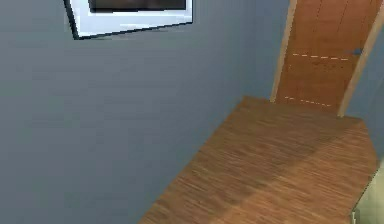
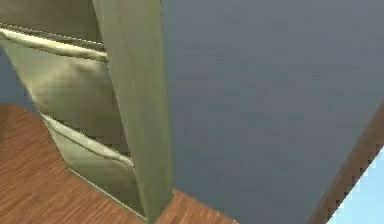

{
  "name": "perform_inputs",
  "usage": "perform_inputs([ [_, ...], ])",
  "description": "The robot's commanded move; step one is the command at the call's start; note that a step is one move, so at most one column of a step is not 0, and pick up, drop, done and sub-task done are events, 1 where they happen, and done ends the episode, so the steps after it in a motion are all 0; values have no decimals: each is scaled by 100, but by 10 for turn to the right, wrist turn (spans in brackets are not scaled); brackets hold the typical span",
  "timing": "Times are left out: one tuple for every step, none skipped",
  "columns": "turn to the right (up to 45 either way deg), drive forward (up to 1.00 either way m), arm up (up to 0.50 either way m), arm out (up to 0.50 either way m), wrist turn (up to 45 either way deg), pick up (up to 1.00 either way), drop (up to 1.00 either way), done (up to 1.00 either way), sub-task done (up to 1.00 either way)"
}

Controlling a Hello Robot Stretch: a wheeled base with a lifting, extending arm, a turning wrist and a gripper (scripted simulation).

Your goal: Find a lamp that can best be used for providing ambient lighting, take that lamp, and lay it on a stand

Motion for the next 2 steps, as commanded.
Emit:
perform_inputs([
  [-450, 0, 0, 0, 0, 0, 0, 0, 0],
  [-450, 0, 0, 0, 0, 0, 0, 0, 0],
])
